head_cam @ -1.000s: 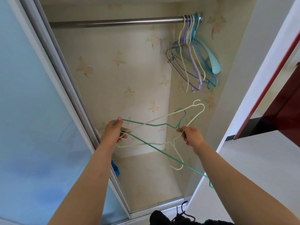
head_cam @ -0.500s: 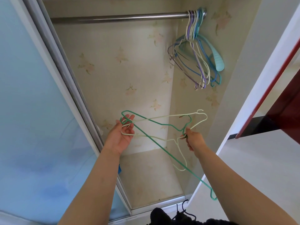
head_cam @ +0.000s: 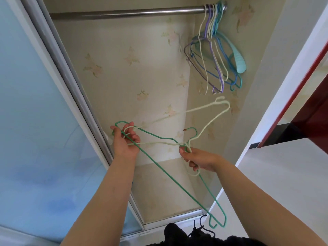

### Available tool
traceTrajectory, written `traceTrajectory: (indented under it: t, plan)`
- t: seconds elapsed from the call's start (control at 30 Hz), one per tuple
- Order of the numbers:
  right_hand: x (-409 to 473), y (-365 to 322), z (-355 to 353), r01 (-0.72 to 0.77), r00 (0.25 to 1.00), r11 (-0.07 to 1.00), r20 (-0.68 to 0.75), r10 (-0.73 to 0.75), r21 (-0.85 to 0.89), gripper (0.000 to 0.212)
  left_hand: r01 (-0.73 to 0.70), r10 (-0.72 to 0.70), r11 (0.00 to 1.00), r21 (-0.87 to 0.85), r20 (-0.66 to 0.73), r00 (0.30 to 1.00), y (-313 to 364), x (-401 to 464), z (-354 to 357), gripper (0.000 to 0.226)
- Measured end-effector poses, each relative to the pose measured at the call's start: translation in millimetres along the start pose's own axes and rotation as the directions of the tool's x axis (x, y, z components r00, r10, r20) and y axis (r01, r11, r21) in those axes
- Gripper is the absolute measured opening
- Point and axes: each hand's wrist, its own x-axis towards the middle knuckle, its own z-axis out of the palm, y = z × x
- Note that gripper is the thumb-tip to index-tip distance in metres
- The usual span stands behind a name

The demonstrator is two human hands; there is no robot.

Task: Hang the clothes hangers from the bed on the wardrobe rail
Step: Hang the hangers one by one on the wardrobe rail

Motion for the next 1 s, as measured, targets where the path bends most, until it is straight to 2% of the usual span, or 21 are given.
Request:
traceTrajectory:
  t: [0.13, 0.23, 0.3, 0.33, 0.37, 0.4, 0.43, 0.47, 0.5, 0.53, 0.57, 0.63, 0.7, 0.8, 0.87, 0.93, 1.0]
  plan:
    - [-2, 1, -3, -0.029, 0.999, 0.981, 0.05, 0.019, 0.191, 0.046, 0.006, -0.005, 0.999, -0.042, 0.025, 1.0, 4, -1, 2, 0.05]
    - [-1, 2, 1, -0.027, 1.0, 0.952, 0.0, 0.029, 0.306, 0.05, 0.004, -0.003, 1.0, -0.013, 0.027, 1.0, 5, -1, 3, 0.051]
    - [3, -1, 6, 0.012, 0.989, 0.924, -0.142, 0.046, 0.382, 0.051, -0.031, 0.031, 0.999, 0.036, 0.011, 0.999, 6, -1, 4, 0.054]
    - [5, -2, 7, 0.061, 0.964, 0.914, -0.26, 0.05, 0.402, 0.049, -0.067, 0.069, 0.994, 0.085, -0.016, 0.998, 6, 0, 5, 0.056]
    - [6, 0, 5, 0.122, 0.908, 0.915, -0.416, 0.054, 0.386, 0.044, -0.106, 0.114, 0.984, 0.143, -0.043, 0.993, 8, 1, 7, 0.058]
    - [8, 4, 1, 0.171, 0.803, 0.942, -0.595, 0.037, 0.289, 0.044, -0.144, 0.159, 0.969, 0.202, -0.061, 0.985, 10, 3, 9, 0.06]
    - [7, 9, -6, 0.178, 0.684, 0.973, -0.729, -0.013, 0.149, 0.054, -0.177, 0.2, 0.95, 0.256, -0.067, 0.978, 12, 4, 12, 0.06]
    - [7, 16, -12, 0.138, 0.598, 0.99, -0.798, -0.071, 0.015, 0.067, -0.203, 0.234, 0.93, 0.306, -0.066, 0.97, 15, 5, 15, 0.06]
    - [5, 20, -17, 0.072, 0.558, 0.993, -0.822, -0.114, -0.089, 0.079, -0.224, 0.261, 0.909, 0.351, -0.061, 0.963, 17, 6, 19, 0.059]
    - [5, 24, -22, -0.021, 0.562, 0.98, -0.813, -0.151, -0.196, 0.089, -0.239, 0.283, 0.888, 0.392, -0.057, 0.957, 18, 6, 22, 0.059]
    - [5, 26, -26, -0.144, 0.608, 0.936, -0.775, -0.173, -0.322, 0.097, -0.248, 0.3, 0.87, 0.427, -0.057, 0.952, 18, 6, 25, 0.059]
    - [8, 31, -28, -0.355, 0.733, 0.748, -0.664, -0.15, -0.561, 0.103, -0.252, 0.315, 0.846, 0.469, -0.058, 0.947, 18, 5, 30, 0.058]
    - [12, 36, -29, -0.395, 0.778, 0.633, -0.608, -0.155, -0.666, 0.103, -0.246, 0.303, 0.841, 0.483, -0.043, 0.952, 17, 5, 35, 0.058]
    - [14, 49, -31, -0.36, 0.719, 0.585, -0.615, -0.323, -0.727, 0.092, -0.243, 0.271, 0.847, 0.474, 0.009, 0.963, 18, 3, 40, 0.057]
    - [13, 59, -32, -0.339, 0.676, 0.57, -0.615, -0.405, -0.749, 0.077, -0.246, 0.258, 0.833, 0.495, 0.045, 0.965, 19, 2, 42, 0.054]
    - [13, 70, -30, -0.327, 0.638, 0.575, -0.624, -0.451, -0.75, 0.058, -0.257, 0.257, 0.779, 0.573, 0.083, 0.963, 20, 6, 42, 0.05]
    - [12, 77, -32, -0.348, 0.56, 0.596, -0.67, -0.487, -0.724, 0.042, -0.259, 0.243, 0.706, 0.659, 0.118, 0.963, 21, 11, 40, 0.045]
